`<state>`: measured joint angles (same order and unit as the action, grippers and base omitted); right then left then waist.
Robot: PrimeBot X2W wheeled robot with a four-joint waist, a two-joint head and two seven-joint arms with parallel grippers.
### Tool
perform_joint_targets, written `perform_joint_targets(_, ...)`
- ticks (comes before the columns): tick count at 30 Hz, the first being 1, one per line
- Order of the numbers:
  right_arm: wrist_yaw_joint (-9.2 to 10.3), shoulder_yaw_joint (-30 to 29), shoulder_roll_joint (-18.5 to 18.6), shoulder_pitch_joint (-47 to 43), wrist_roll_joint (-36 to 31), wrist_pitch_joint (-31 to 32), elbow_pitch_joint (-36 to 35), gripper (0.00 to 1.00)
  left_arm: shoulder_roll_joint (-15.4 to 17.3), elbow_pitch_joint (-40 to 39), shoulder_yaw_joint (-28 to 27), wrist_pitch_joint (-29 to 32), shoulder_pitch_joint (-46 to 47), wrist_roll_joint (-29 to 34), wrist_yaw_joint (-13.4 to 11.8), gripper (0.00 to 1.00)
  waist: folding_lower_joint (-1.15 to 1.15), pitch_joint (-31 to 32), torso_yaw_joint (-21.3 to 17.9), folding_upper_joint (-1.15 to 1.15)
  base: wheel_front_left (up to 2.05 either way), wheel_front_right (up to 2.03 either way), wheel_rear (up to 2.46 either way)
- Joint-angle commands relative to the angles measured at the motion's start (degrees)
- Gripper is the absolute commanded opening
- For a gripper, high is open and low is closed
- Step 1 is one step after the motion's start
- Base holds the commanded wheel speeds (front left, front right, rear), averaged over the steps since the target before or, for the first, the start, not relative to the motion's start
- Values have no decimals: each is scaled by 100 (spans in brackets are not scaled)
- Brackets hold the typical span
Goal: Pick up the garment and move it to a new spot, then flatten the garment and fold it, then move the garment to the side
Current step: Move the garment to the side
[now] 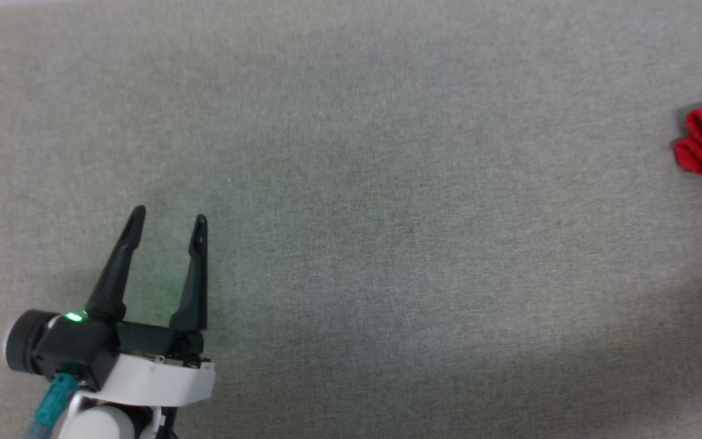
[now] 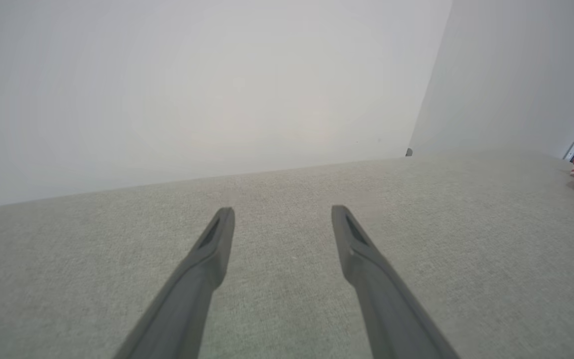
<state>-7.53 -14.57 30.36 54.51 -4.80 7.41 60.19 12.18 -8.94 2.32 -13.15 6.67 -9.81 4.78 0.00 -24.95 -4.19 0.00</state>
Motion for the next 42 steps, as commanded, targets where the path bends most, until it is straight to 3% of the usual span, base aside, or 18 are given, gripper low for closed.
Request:
perform_joint_targets(1,10,111,-2,59,-22,-51,29,100,-34,50,23,-38,-55,-36,-28,100,0,226,-26,0,0,0,0)
perform_joint_targets(9,10,771,-242,-45,377,-185,75,100,-126,441,60,-108,-227,-149,-27,100,0,958,-8,0,0,0,0)
perform_joint_targets(16,10,1748,-600,-560,998,-324,-105,100,-119,1004,-4,-149,-358,-258,-40,100,0,1610,31,0,0,0,0)
perform_joint_targets(25,10,2580,-1111,-1544,2140,-795,-827,100,-50,1529,-25,-129,-465,-292,-89,100,0,2169,147,0,0,0,0)
perform_joint_targets(35,10,2699,-1526,-2524,2677,-1476,-1917,100,-31,1792,-20,-135,-614,-345,-145,100,0,2543,202,0,0,0,0)
perform_joint_targets(42,10,2309,-1680,-3371,2745,-1320,-2892,100,-73,1754,1,-135,-901,-393,-235,100,0,2672,253,0,0,0,0)
